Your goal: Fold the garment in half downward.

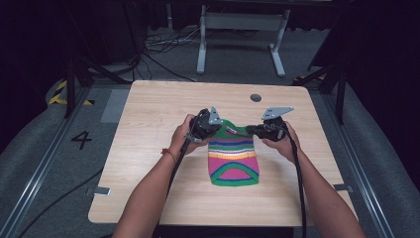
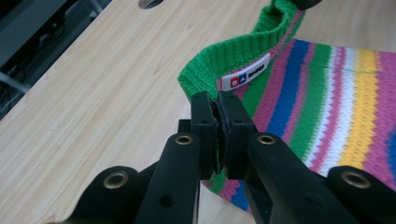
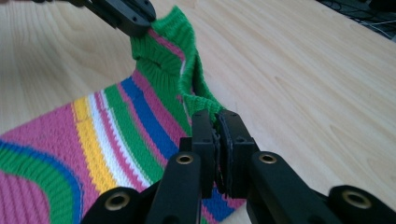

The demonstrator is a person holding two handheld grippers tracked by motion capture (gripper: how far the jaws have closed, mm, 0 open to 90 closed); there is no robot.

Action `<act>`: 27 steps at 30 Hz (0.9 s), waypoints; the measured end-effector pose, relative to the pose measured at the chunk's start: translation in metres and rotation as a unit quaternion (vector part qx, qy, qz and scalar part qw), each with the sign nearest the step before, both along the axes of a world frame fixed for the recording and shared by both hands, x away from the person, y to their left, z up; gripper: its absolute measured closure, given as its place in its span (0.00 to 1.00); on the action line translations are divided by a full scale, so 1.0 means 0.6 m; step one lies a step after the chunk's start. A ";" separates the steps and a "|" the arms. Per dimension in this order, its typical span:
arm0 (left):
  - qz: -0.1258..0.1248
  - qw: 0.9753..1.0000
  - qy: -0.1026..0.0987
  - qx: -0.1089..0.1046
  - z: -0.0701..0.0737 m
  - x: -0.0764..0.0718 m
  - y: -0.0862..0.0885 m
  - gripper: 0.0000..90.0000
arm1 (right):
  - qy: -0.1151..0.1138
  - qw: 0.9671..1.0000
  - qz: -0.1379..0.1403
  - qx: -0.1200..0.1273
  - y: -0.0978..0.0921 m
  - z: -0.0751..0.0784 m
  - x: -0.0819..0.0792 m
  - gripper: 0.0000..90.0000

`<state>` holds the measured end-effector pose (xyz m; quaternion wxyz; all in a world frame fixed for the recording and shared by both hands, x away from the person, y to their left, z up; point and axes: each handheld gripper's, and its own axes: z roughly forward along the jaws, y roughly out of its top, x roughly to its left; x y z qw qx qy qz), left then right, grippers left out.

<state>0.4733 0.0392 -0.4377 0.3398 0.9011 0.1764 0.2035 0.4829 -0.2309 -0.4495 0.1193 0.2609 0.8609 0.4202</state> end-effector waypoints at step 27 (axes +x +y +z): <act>-0.088 0.996 -0.001 0.005 -0.026 -0.151 0.034 0.93 | 0.017 0.992 0.122 -0.030 -0.008 -0.001 -0.154 0.95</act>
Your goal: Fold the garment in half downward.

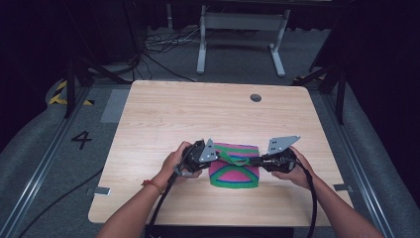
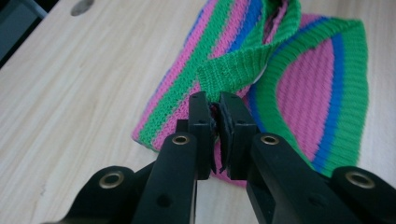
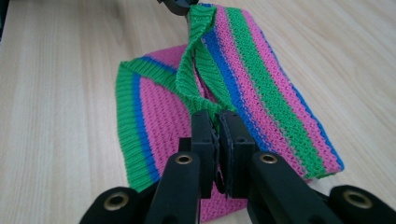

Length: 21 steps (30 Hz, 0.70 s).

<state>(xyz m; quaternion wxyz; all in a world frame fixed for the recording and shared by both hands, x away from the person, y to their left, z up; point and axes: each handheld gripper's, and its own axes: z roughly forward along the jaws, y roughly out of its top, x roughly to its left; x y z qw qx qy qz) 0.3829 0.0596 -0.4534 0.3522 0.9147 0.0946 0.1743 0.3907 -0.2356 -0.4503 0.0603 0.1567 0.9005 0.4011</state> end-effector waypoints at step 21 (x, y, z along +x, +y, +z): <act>-0.041 0.998 0.035 0.014 -0.023 -0.049 -0.007 0.76 | 0.030 0.999 0.025 -0.013 -0.004 -0.030 -0.045 0.90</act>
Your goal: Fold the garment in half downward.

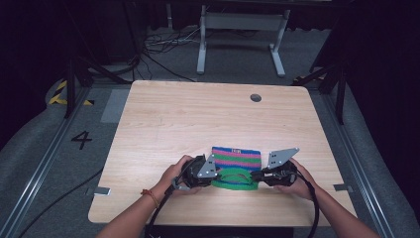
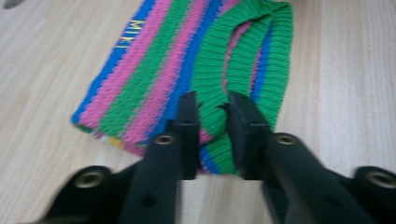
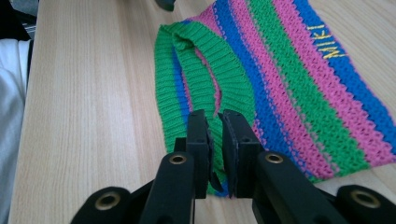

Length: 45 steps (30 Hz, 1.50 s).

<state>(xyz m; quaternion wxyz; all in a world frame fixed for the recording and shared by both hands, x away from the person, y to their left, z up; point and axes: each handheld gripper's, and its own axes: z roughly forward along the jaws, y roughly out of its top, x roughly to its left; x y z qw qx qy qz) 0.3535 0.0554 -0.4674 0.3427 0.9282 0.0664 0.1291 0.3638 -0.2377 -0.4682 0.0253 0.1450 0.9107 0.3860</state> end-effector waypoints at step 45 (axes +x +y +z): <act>0.015 1.000 0.011 0.000 -0.029 0.002 -0.021 0.91 | -0.037 0.997 -0.059 -0.034 0.022 -0.029 -0.010 0.83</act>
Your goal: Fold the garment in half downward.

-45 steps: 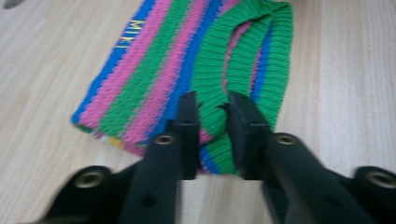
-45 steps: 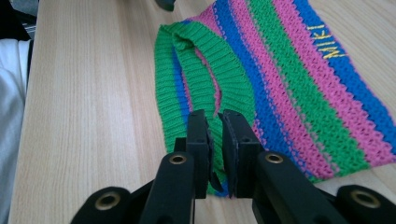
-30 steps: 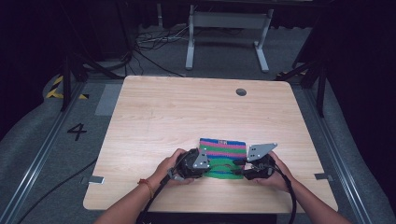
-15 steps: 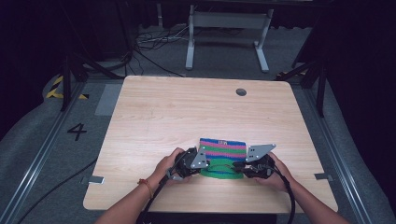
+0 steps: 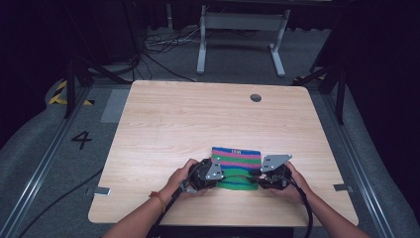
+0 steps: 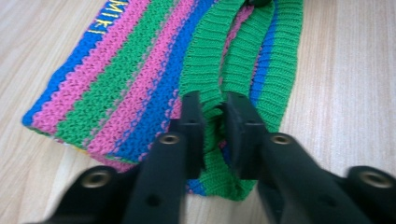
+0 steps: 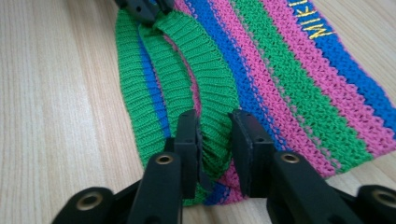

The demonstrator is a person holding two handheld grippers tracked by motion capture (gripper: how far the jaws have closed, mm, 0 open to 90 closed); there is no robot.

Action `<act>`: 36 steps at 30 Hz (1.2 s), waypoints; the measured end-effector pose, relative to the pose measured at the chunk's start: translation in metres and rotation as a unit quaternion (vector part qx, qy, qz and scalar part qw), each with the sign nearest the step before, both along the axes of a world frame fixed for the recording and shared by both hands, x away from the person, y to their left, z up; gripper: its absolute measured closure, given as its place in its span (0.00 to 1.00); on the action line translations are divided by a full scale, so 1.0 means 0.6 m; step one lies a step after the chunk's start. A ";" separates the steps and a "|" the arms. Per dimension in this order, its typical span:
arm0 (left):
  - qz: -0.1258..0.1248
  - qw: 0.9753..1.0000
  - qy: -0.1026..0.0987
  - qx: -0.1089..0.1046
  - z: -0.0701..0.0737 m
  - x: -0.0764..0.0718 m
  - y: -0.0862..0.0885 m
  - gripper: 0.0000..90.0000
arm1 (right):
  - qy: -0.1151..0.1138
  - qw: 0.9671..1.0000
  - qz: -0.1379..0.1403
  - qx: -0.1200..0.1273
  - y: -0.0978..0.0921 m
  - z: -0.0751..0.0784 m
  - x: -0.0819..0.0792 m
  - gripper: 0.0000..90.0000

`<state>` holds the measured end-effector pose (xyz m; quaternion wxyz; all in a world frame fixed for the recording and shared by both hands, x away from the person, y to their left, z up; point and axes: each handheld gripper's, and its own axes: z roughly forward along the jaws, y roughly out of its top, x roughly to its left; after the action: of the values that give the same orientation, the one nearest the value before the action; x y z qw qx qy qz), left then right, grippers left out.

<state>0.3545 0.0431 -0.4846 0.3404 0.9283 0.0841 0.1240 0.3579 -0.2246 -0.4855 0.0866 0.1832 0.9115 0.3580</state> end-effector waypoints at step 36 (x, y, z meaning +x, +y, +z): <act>-0.021 0.999 0.022 0.025 -0.004 -0.016 0.020 0.97 | 0.007 0.999 0.048 -0.008 0.000 0.010 -0.034 0.74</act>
<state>0.3450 0.0551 -0.4872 0.3177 0.9406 0.0691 0.0979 0.3377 -0.2245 -0.4796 0.0643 0.1409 0.9226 0.3532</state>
